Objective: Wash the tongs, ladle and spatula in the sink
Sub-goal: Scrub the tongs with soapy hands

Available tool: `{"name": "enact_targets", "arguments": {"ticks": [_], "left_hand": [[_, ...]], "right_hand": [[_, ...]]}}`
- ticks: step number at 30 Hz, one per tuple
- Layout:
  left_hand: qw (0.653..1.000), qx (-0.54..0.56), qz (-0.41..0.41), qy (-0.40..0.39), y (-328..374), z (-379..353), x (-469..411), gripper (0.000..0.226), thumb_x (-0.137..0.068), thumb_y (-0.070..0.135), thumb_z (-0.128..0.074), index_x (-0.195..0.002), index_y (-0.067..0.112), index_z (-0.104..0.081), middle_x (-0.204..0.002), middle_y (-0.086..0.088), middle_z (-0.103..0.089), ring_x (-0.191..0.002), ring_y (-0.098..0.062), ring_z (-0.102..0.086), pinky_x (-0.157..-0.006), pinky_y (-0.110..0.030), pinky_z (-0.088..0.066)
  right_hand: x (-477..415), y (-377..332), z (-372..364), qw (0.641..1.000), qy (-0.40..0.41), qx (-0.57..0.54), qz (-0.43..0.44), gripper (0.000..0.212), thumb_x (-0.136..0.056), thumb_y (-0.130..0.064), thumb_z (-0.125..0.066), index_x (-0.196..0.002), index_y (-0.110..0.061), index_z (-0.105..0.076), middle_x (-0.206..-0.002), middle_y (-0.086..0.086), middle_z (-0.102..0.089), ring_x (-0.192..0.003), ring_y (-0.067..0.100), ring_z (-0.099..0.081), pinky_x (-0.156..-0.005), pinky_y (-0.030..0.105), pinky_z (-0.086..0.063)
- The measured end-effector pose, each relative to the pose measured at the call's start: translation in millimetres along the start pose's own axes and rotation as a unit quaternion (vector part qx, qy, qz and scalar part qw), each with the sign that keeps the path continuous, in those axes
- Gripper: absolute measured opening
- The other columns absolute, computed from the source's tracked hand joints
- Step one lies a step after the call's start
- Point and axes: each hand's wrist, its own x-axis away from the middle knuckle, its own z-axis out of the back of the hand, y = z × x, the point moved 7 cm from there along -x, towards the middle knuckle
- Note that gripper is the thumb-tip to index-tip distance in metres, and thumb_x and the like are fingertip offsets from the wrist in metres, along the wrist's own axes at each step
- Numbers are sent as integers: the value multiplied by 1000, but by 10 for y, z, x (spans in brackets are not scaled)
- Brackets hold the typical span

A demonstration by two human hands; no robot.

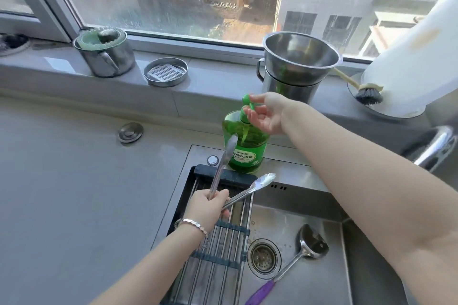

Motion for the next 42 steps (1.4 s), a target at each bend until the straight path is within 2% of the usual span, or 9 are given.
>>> {"name": "enact_targets", "arguments": {"ticks": [11,16,20,24,27,31,33,36,42], "left_hand": [[999,-44,-28,-8,75,-8,-175,27,-90,26,-54,-73,10,-66,-42,3,-56,-30,1,-39,-41,-17,-36],[999,-27,-31,-17,118,12,-118,34,-92,34,-50,-72,11,-65,-42,2,-56,-34,-5,-37,-41,-17,-32],[998,6,-31,-50,229,-41,16,48,-91,49,-45,-85,6,-65,-54,-3,-57,-31,-4,-34,-35,-15,-28],[996,10,-42,-73,315,-123,224,60,-89,53,-40,-92,-1,-66,-56,-5,-57,-32,-5,-34,-32,-13,-27],[993,-5,-69,-90,395,-269,423,67,-88,54,-37,-79,-5,-67,-52,-6,-54,-27,-1,-35,-31,-11,-27],[989,-59,-122,-66,523,-387,604,60,-76,63,-36,-46,10,-42,-37,5,-39,-29,-2,-34,-36,-15,-27],[984,-86,-139,-76,544,-437,672,69,-65,69,-34,-51,3,-48,-43,1,-42,-31,-4,-35,-39,-17,-29],[972,-146,-167,-81,521,-487,755,95,-63,75,-30,-74,-12,-65,-49,0,-53,-33,-1,-41,-44,-19,-36],[964,-128,-222,-74,515,-560,844,111,-40,98,-35,-63,-7,-61,-52,-6,-56,-55,-19,-58,-61,-36,-55]], "right_hand": [[-111,62,17,998,-9,-59,6,37,-92,-31,-55,-72,0,-55,-38,3,-52,-27,6,-46,-31,9,-39],[-83,42,22,997,4,-72,13,32,-90,-31,-59,-79,-2,-57,-55,7,-56,-29,10,-51,-32,15,-44],[101,171,45,999,14,-37,37,45,-96,-36,-47,-82,8,-52,-82,16,-57,-56,22,-64,-42,23,-54],[608,486,260,980,70,-5,184,37,-100,-18,-36,-85,7,-57,-81,20,-62,-71,25,-63,-61,26,-57],[1095,881,297,883,99,266,373,29,-99,-18,-38,-102,-9,-65,-101,6,-68,-94,16,-62,-90,33,-51],[1403,1660,87,605,10,603,520,50,-90,-23,-39,-136,-4,-43,-140,5,-45,-134,14,-33,-114,28,-19],[1336,1798,257,521,52,677,517,59,-88,-30,-41,-139,1,-38,-144,15,-42,-137,23,-28,-115,35,-16],[1392,1591,607,519,167,672,502,58,-98,-41,-27,-125,2,-53,-126,18,-59,-126,26,-45,-109,34,-22],[1594,1753,507,491,127,656,559,58,-98,-41,-28,-127,2,-53,-133,15,-55,-127,26,-48,-110,36,-29]]}}
